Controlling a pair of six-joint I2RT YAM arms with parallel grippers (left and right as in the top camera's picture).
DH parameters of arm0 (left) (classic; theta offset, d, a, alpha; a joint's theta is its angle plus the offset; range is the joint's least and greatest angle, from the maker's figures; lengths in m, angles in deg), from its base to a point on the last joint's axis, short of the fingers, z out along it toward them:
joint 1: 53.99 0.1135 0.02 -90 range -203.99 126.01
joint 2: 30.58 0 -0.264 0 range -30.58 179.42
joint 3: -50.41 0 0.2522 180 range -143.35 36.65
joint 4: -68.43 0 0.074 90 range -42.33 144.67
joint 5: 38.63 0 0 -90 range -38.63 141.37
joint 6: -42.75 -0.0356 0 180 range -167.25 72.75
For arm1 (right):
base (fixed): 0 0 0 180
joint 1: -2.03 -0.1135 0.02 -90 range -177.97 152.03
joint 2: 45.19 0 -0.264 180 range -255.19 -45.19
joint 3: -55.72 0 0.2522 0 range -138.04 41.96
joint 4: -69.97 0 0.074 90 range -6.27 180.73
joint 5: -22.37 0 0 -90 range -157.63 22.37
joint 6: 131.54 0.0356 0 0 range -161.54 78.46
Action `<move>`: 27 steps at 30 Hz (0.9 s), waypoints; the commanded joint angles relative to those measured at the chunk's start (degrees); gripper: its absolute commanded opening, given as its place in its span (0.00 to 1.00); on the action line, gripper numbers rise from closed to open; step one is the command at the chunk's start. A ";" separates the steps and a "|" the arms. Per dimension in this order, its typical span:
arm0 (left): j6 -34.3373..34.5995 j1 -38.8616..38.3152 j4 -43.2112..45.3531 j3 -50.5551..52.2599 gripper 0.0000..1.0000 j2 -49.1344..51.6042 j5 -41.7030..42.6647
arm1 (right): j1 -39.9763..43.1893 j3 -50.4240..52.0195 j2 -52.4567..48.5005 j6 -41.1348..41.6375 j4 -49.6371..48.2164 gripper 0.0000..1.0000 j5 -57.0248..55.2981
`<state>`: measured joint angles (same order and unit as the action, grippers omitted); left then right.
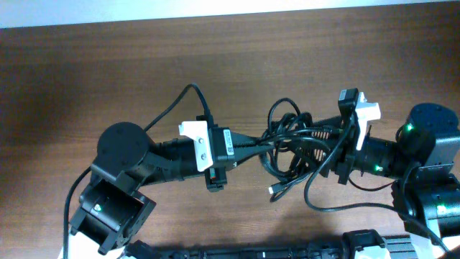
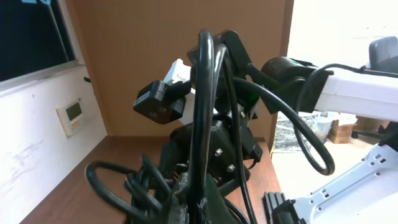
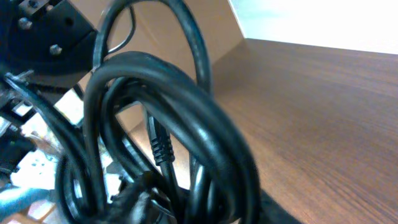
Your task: Untangle cables
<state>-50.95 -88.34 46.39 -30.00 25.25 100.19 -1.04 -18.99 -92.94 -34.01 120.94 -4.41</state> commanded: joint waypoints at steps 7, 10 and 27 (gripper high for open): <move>7.02 0.28 -7.76 -1.44 0.99 0.15 -18.43 | 0.15 -0.13 0.07 -1.07 -0.55 0.04 -5.16; 7.61 0.28 -12.02 -1.44 0.99 0.13 -18.73 | 0.15 -0.13 0.07 -1.07 -2.25 0.04 -7.17; 37.09 -0.15 -16.31 -1.44 0.56 10.88 -21.84 | 0.15 -0.13 0.09 6.51 -10.03 0.04 -10.99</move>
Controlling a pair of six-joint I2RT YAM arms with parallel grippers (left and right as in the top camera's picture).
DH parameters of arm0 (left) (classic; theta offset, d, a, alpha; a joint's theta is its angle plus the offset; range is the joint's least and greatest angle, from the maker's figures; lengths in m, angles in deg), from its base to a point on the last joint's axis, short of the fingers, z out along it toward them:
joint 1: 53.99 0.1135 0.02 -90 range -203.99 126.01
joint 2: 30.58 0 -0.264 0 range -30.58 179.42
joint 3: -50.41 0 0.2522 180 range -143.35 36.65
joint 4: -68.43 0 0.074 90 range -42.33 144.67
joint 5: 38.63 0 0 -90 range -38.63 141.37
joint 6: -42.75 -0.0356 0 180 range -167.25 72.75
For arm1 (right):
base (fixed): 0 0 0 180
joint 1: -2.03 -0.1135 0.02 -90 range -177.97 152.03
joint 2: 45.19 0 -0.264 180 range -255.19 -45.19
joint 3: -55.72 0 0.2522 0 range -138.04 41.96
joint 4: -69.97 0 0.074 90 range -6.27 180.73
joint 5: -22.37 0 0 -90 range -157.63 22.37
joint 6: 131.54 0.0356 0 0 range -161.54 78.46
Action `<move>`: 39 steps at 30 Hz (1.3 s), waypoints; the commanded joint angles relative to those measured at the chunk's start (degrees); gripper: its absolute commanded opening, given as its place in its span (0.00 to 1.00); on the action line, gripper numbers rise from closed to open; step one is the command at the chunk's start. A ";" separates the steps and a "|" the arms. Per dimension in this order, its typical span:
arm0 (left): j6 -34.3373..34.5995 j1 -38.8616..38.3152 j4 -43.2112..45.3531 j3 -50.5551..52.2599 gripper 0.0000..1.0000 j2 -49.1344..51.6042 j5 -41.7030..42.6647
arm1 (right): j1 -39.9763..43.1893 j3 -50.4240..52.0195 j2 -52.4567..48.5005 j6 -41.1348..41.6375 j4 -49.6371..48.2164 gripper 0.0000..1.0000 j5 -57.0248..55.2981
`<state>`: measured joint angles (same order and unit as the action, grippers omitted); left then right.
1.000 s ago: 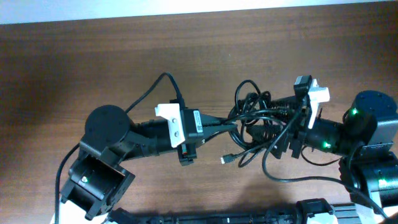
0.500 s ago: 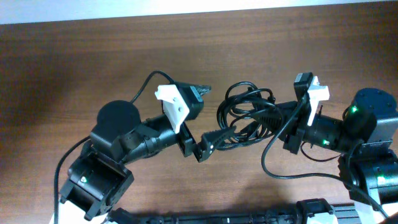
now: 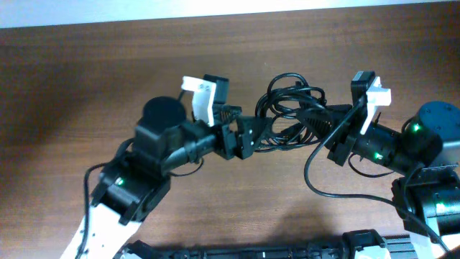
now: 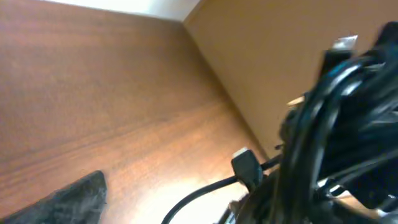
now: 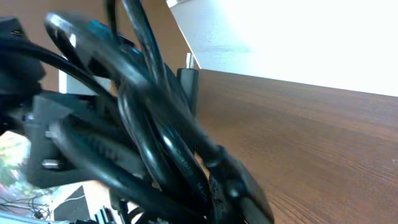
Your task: Untangle cables
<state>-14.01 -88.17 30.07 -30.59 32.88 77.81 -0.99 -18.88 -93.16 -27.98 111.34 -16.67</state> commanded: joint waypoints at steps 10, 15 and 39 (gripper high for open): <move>-11.96 1.60 -1.66 -0.87 0.00 3.26 0.92 | 0.11 -0.24 0.33 0.44 -0.39 0.04 0.90; -20.15 1.62 3.80 -0.94 0.00 2.78 7.15 | 0.11 -0.24 0.35 0.15 0.96 0.04 0.83; -24.35 1.60 -2.27 -1.27 0.99 -8.07 -0.24 | 0.11 -0.24 0.35 0.94 2.25 0.04 -0.79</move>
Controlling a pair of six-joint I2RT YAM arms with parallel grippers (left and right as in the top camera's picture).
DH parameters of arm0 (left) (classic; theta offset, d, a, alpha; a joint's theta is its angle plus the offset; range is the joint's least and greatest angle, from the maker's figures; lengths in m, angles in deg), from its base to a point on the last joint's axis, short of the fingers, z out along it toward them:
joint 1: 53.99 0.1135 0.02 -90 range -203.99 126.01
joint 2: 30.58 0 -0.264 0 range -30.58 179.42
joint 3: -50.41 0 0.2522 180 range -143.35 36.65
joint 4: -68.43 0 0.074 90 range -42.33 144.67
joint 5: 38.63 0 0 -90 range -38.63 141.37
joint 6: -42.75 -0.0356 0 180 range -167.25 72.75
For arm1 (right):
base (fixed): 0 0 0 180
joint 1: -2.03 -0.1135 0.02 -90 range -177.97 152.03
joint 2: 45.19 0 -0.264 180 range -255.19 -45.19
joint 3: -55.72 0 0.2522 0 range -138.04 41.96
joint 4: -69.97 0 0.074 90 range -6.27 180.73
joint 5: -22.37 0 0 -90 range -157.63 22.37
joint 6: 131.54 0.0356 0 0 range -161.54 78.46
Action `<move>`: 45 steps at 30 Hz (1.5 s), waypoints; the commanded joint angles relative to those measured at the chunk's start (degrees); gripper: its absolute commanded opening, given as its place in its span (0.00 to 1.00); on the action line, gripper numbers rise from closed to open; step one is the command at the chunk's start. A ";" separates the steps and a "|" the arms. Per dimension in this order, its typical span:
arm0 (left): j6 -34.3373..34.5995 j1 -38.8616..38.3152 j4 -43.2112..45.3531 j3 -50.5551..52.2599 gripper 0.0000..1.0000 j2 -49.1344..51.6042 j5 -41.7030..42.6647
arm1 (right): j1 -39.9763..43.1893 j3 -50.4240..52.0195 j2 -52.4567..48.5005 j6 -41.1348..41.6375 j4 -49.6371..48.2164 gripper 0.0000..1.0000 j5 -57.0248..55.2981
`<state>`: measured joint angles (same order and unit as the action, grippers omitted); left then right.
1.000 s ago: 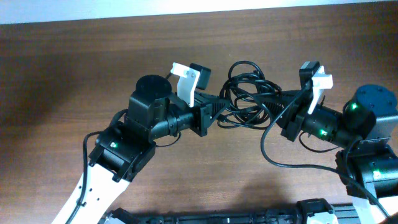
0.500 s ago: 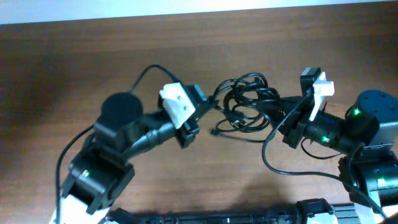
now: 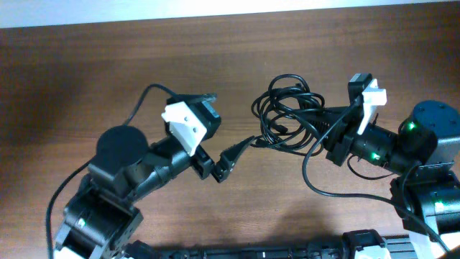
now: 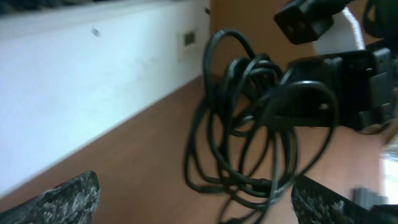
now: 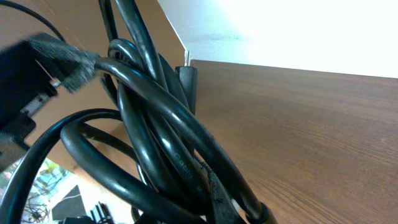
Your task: Untangle cables
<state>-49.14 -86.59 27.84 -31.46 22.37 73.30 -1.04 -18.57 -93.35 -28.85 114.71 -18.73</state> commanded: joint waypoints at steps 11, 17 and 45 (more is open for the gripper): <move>32.72 0.02 10.34 -0.39 0.34 12.61 22.23 | 0.15 -0.55 0.52 1.79 -1.42 0.04 1.84; 32.65 0.04 10.32 -0.39 0.00 12.72 21.77 | 0.15 -0.55 0.55 1.79 -1.42 0.04 1.84; 14.43 19.43 21.51 -0.39 0.91 11.76 51.78 | 0.15 -0.55 0.59 -0.85 3.48 0.04 2.51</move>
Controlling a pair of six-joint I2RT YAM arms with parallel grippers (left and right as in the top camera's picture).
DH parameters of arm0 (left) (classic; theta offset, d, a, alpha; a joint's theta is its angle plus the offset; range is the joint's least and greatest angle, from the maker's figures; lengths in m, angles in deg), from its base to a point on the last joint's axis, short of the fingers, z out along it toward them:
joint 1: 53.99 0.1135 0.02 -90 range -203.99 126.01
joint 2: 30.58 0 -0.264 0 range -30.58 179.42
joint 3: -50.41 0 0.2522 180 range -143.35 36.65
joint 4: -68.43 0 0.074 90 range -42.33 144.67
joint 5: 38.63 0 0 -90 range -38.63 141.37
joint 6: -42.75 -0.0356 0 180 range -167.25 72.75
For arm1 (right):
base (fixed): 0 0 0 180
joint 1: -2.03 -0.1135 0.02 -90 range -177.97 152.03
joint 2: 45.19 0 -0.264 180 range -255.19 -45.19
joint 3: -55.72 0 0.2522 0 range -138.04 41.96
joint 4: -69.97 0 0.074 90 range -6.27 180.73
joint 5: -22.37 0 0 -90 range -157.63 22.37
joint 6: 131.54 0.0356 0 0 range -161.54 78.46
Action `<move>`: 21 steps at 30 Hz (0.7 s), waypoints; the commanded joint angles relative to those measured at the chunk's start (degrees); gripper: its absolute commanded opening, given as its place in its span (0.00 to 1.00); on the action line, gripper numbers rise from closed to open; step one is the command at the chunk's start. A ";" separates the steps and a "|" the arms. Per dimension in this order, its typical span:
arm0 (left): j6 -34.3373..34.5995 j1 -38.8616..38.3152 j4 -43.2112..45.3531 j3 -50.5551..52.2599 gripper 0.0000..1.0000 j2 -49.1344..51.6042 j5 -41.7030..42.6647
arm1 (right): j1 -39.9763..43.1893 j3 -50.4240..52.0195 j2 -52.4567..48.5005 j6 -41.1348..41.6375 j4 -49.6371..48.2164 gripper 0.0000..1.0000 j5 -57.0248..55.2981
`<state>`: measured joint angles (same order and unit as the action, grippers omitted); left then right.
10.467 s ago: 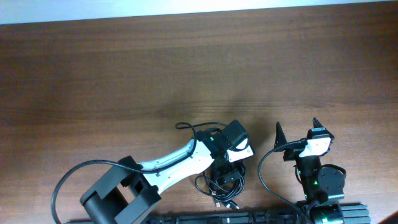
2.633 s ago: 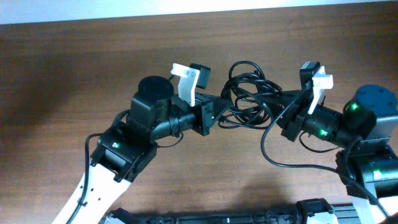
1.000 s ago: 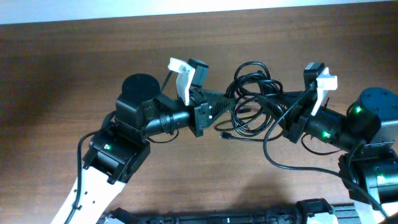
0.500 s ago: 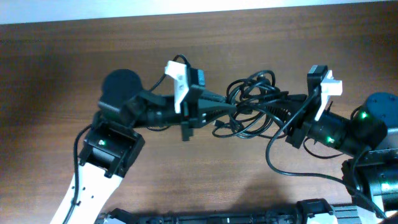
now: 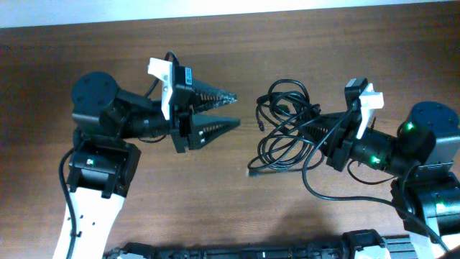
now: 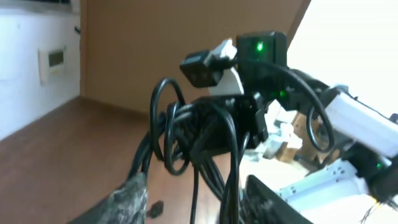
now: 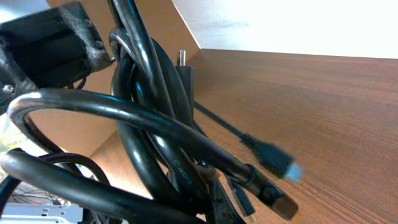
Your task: Untangle cables
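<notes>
A tangle of black cables [image 5: 286,133] hangs from my right gripper [image 5: 314,132], which is shut on several strands at the bundle's right side. Close up, the thick loops [image 7: 155,118] cross over my right fingers [image 7: 219,202], and a loose plug with a pale tip [image 7: 273,163] dangles in front. My left gripper [image 5: 238,108] is open to the left of the bundle, pointing at it and holding nothing. Ahead of my left fingers [image 6: 127,198], the hanging loops [image 6: 199,134] are visible. One free cable end [image 5: 252,172] lies low on the table.
The brown wooden table [image 5: 215,208] runs under both arms. A pale wall strip [image 5: 215,7] edges its far side. The right arm's own black lead [image 5: 316,194] loops over the table below the bundle.
My left arm has moved from below-left of the bundle to its left, farther up the table, still open. The bundle hangs looser and lower, with a free end now toward the front.
First both grippers were close together in the tangle, the left one among the strands. Then both held it farther up the table. After that the left gripper was open and away from the bundle, which stayed in the right gripper. Now the left is open beside it.
</notes>
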<state>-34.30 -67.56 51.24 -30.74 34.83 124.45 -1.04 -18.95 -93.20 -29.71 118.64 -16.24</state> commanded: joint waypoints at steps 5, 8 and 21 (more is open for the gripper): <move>-0.55 0.17 -6.82 -1.11 0.99 -0.70 1.40 | 0.15 -0.17 0.44 -0.46 -2.16 0.04 2.38; -0.61 0.07 -6.71 -1.11 0.99 -0.70 2.16 | 0.15 -0.17 0.44 -4.11 -4.37 0.04 10.99; -0.61 -13.60 -0.46 -1.11 0.99 -0.59 -14.84 | 0.09 -0.17 0.37 -4.09 -6.21 0.04 17.88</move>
<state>-34.23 -78.88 49.56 -30.79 34.78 117.32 -1.04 -18.88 -93.13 -33.18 112.63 -1.57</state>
